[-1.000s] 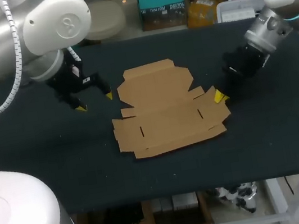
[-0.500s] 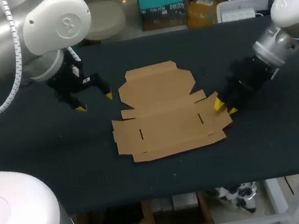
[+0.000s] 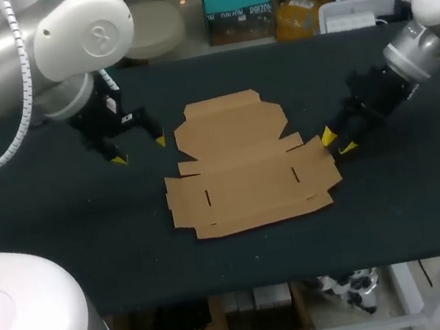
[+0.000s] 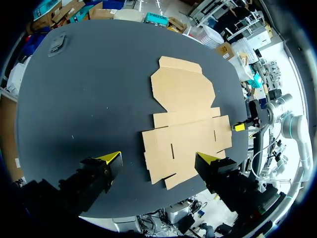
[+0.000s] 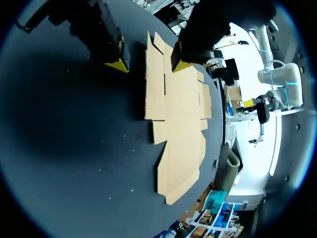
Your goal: Assemble the packaging by folding the flat box into shape, placing the metal phone stand inside, and closing the box properly
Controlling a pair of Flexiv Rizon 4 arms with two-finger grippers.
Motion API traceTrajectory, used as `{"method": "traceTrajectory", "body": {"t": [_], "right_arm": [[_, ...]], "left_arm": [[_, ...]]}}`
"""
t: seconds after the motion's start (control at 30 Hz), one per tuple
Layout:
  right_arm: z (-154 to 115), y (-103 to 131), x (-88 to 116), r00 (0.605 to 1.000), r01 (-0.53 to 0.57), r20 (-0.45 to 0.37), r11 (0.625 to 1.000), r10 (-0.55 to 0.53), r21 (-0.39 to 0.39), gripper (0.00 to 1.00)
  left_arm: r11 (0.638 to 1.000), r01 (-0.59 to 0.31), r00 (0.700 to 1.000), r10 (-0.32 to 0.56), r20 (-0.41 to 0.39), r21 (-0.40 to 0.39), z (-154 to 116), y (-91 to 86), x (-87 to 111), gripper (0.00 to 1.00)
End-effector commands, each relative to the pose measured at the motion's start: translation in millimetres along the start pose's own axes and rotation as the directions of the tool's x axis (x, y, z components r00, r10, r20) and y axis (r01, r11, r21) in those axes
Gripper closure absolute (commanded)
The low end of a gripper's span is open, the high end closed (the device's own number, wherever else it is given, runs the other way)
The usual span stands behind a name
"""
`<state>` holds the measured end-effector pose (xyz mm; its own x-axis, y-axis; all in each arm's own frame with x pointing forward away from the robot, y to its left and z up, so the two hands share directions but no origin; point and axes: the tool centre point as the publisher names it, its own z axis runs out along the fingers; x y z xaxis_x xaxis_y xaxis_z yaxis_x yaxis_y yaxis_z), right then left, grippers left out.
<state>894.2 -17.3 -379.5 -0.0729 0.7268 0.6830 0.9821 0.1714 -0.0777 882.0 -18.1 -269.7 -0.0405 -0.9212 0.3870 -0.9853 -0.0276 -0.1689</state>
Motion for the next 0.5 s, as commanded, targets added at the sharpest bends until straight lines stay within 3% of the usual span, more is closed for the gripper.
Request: {"method": "traceTrajectory", "body": {"t": [0.03, 0.33, 0.5], "right_arm": [[14, 18, -4, 1.000, 0.005, -0.002, 0.993, -0.004, 0.121, 0.52], [26, 30, -8, 1.000, 0.008, -0.003, 0.983, -0.008, 0.185, 0.63], [27, 31, -6, 1.000, 0.019, -0.011, 0.981, -0.017, 0.193, 0.81]], "left_arm": [[1.000, 0.000, 1.000, 0.000, 0.001, 0.001, 0, 0.2, 0.5, 0.00], [1.000, 0.000, 1.000, 0.000, 0.001, 0.001, 0, 0.2, 0.5, 0.00], [1.000, 0.000, 1.000, 0.000, 0.001, 0.001, 0, 0.2, 0.5, 0.00]]}}
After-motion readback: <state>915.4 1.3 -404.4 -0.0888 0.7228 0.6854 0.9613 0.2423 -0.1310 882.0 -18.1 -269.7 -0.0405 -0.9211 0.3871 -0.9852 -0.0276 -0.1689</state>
